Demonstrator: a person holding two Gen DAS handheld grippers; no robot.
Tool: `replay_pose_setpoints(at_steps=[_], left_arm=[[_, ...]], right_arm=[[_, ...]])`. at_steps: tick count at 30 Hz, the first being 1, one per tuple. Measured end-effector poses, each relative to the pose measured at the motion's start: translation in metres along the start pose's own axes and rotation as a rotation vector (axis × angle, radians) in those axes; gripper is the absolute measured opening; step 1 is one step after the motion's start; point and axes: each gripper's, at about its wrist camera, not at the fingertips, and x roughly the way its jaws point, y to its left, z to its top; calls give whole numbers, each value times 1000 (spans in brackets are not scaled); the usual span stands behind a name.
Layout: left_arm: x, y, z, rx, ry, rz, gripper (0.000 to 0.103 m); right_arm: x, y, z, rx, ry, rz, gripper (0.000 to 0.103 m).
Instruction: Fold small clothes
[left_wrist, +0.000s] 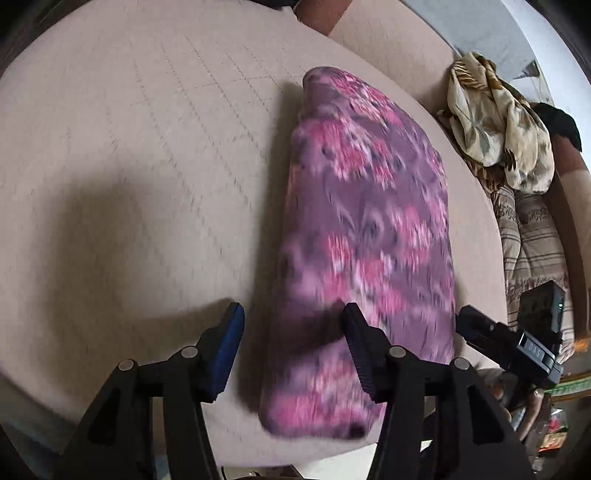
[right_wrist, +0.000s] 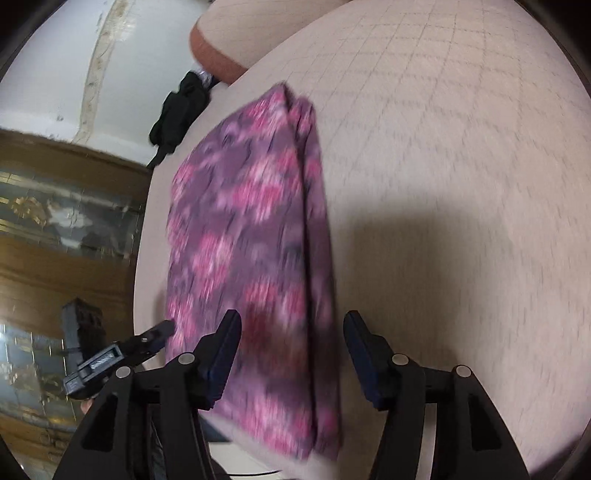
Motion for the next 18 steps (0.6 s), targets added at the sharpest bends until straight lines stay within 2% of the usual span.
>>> replay_pose_setpoints(at_steps=[1,2,3,4,5,6,9,11,13,14,16,17,18], left_arm=[[-2,-4,-9,17,-9,17,54],[-2,-7,-14,29,-15,29,54],[-3,-9,-19,41,-27,44,47],[-3,-11,-24,53,-38,57,38],[-2,-14,-27,66,-31,51,16],[-6,-14,-31,67,-42,50,12],[-24,-9,-41,46,-100,8,11],[-19,2,-44,6,-87,-3,12],[-13,5,-40,-20,-58,2,17],[-15,5,-39,-34,-53,-4,19],[-26,8,-43,-46,-80,-31,22],[-26,7,-44,-48,-84,-32,22],[-25,8,-46,-57,-78,-33,22]], right_arm=[[1,0,-8,-19,1,-27,56],[3,1,-13,-38,-5,-56,49],[5,4,-15,-63,-14,-96,32],[5,3,-15,-68,-15,-122,17],[5,0,-14,-48,-13,-103,8],[1,-3,-15,-25,-20,-83,8],[-13,-1,-20,-20,-66,-49,7],[-6,-10,-24,11,-44,-62,8],[-2,-13,-20,26,-31,-44,9],[-6,-12,-21,41,-35,-32,13],[-16,-11,-25,45,-50,-10,30],[-19,-11,-30,45,-56,-15,46],[-21,-13,-36,52,-53,-19,56]])
